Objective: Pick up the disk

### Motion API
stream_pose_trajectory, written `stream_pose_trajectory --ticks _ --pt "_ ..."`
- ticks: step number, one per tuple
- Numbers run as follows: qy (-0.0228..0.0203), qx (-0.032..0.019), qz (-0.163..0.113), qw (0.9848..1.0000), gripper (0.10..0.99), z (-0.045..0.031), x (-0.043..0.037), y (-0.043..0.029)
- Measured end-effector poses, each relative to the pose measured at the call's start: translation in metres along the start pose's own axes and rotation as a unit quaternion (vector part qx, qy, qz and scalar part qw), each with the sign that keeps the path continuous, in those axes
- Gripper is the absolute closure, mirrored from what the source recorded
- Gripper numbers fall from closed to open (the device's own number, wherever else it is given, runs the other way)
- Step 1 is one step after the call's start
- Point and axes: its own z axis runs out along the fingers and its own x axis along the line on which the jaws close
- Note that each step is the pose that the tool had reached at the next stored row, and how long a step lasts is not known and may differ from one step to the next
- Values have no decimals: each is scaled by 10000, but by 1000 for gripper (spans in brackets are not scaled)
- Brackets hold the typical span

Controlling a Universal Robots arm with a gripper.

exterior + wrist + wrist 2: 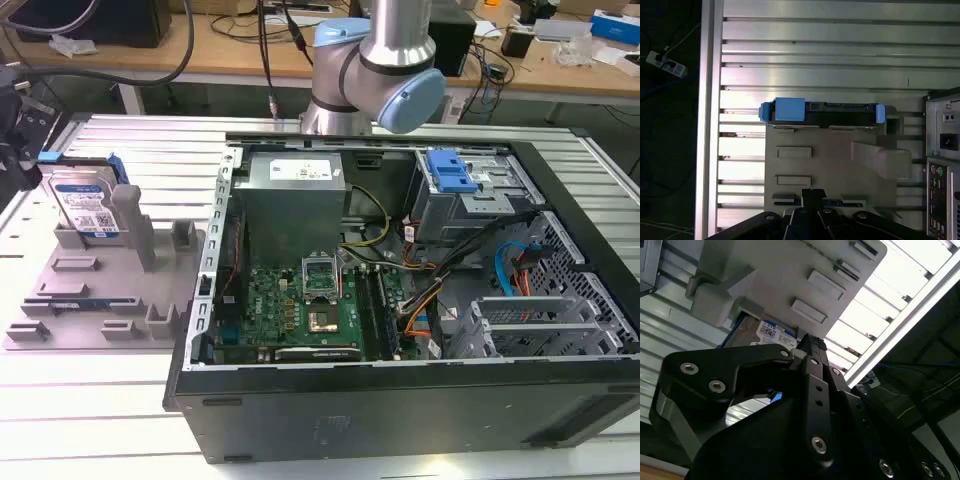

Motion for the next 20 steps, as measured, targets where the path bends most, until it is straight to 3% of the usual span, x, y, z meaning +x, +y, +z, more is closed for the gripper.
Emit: stream_pose_trajectory --ticks 12,15,19,20 --pt "1 1 -19 10000 980 0 0 0" --pt "10 0 -274 9996 980 0 0 0" --pt "32 1 -818 9966 980 1 0 0" --pt "42 0 -1067 9943 980 1 0 0"
